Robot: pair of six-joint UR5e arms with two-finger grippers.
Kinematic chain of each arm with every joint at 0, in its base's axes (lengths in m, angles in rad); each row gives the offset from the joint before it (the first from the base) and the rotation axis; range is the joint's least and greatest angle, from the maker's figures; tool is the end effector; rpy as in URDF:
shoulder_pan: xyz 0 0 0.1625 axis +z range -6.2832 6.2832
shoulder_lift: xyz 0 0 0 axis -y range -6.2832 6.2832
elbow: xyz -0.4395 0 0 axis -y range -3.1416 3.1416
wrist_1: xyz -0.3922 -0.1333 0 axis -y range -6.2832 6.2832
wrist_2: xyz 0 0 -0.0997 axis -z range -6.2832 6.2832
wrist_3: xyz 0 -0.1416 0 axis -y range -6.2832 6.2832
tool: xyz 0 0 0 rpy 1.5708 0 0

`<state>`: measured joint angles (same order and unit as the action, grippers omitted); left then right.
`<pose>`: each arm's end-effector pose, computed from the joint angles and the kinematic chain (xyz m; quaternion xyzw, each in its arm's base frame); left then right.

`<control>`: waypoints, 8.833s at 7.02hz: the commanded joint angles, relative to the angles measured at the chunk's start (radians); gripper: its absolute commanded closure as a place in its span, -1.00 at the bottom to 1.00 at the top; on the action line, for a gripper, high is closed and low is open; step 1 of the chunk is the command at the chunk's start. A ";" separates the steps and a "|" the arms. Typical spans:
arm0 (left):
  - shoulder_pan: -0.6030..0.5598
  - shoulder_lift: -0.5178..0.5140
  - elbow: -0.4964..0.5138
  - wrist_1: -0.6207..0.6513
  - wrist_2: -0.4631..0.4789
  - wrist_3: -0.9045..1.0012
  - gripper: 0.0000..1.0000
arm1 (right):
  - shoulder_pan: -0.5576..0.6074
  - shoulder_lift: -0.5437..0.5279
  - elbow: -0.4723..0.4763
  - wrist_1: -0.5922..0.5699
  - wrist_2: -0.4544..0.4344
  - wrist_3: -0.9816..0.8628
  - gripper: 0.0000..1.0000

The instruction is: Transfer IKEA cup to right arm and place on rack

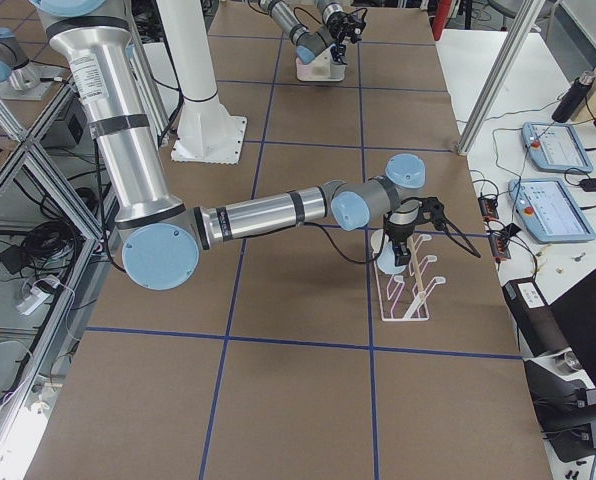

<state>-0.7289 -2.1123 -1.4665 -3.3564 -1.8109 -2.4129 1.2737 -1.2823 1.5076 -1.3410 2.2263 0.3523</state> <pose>0.4041 -0.4944 0.2104 -0.1034 0.8854 -0.2354 0.3872 -0.1443 -0.6317 0.5532 0.1024 -0.3654 -0.0471 0.9240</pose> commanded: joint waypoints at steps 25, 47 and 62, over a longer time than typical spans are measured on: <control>-0.311 0.617 -0.242 0.999 -0.269 1.566 -0.99 | 0.004 0.104 -0.001 -0.072 0.115 0.000 -0.98; -0.617 0.745 -0.555 0.999 -0.499 1.371 1.00 | 0.001 0.093 0.130 -0.070 0.118 0.178 -0.98; 0.135 0.003 -0.114 -0.019 0.193 -0.038 1.00 | -0.427 0.113 0.307 1.191 -0.248 1.862 -0.98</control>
<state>-0.5958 -2.0980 -1.6005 -3.3276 -1.6222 -2.3913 0.9016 -1.1700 1.8150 -0.2593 2.0927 2.1503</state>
